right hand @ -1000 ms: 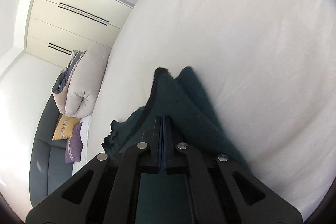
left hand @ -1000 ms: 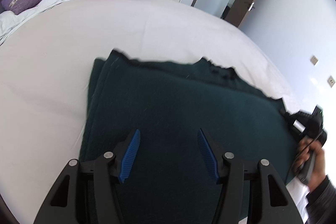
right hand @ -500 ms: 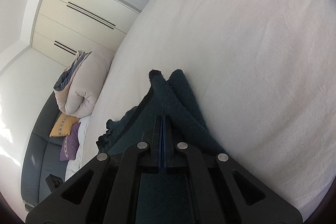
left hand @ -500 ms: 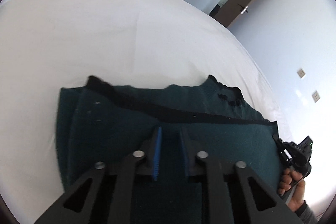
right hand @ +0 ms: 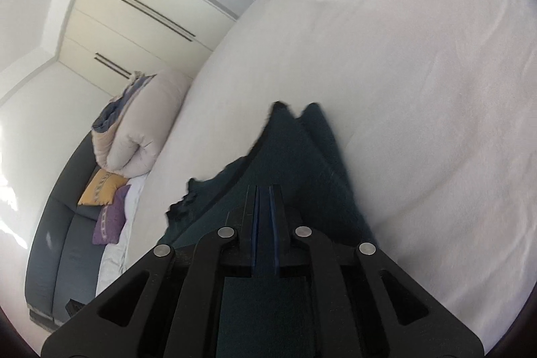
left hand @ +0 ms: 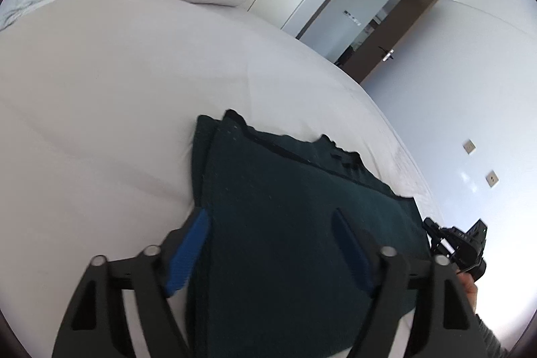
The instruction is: Fold small clothes
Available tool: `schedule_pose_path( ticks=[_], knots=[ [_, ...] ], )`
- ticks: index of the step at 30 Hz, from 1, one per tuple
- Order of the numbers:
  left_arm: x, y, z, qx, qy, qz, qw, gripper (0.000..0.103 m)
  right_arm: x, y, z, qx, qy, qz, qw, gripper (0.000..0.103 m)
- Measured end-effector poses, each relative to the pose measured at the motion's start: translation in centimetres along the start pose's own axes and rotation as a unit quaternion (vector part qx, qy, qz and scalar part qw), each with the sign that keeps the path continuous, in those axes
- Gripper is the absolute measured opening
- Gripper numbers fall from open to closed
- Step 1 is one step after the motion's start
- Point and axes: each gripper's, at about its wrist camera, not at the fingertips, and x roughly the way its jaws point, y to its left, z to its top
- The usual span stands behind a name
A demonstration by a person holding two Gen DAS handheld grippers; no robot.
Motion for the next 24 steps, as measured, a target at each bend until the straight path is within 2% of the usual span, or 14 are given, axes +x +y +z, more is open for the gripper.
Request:
schedule_pose_path(
  ticks=[2, 5, 8, 10, 13, 14, 15, 16, 17, 19, 20, 21, 23, 24],
  knots=[
    [-0.7, -0.8, -1.7, 0.015, 0.006, 0.014, 0.9998, 0.085, -1.1, 1.9, -2.1, -0.016, 0.021, 0.036, 0.999, 0.007],
    [-0.2, -0.8, -3.4, 0.012, 0.028, 0.011, 0.9995, 0.085, -1.2, 4.7, -7.0, -0.041, 0.097, 0.098, 0.990, 0.008],
    [0.7, -0.3, -4.4, 0.015, 0.042, 0.016, 0.9989, 0.084, 0.6, 5.9, -12.0, -0.079, 0.181, 0.100, 0.975, 0.008],
    [0.5, 0.1, -4.3, 0.005, 0.041, 0.017, 0.9990, 0.077, 2.0, 5.7, -14.1, -0.086, 0.223, 0.086, 0.967, 0.008],
    [-0.5, 1.3, -4.1, -0.015, 0.043, 0.012, 0.9989, 0.065, 1.2, 4.4, -13.0, -0.044, 0.201, 0.081, 0.975, 0.008],
    [-1.0, 1.7, -4.0, -0.024, 0.042, 0.008, 0.9988, 0.064, 0.5, 3.4, -12.4, -0.031, 0.191, 0.071, 0.978, 0.008],
    [-1.7, 2.1, -4.1, -0.034, 0.038, 0.009, 0.9987, 0.066, -0.1, 2.4, -11.7, -0.012, 0.175, 0.058, 0.983, 0.008],
    [-2.7, 2.6, -4.1, -0.043, 0.027, 0.039, 0.9979, 0.074, -0.9, 1.4, -11.1, 0.005, 0.160, 0.051, 0.986, 0.008],
    [-3.7, 3.1, -4.1, -0.051, 0.015, 0.062, 0.9966, 0.078, -2.2, 0.3, -10.3, 0.024, 0.142, 0.042, 0.989, 0.008],
    [-5.8, 4.6, -4.3, -0.084, -0.013, 0.056, 0.9948, 0.086, -4.7, -1.4, -9.3, 0.046, 0.101, 0.019, 0.994, 0.008],
    [-6.3, 5.3, -4.4, -0.100, -0.015, 0.050, 0.9937, 0.087, -5.6, -1.9, -9.0, 0.053, 0.088, 0.009, 0.995, 0.008],
    [-6.5, 5.7, -4.4, -0.111, -0.010, 0.046, 0.9928, 0.088, -6.7, -2.5, -8.7, 0.064, 0.072, 0.004, 0.995, 0.009],
    [-5.9, 6.0, -4.5, -0.121, 0.018, 0.036, 0.9919, 0.088, -8.0, -2.9, -8.6, 0.083, 0.057, 0.010, 0.995, 0.016],
    [-5.3, 6.0, -4.6, -0.127, 0.034, 0.027, 0.9910, 0.088, -8.2, -2.6, -8.8, 0.085, 0.057, 0.013, 0.995, 0.027]
  ],
)
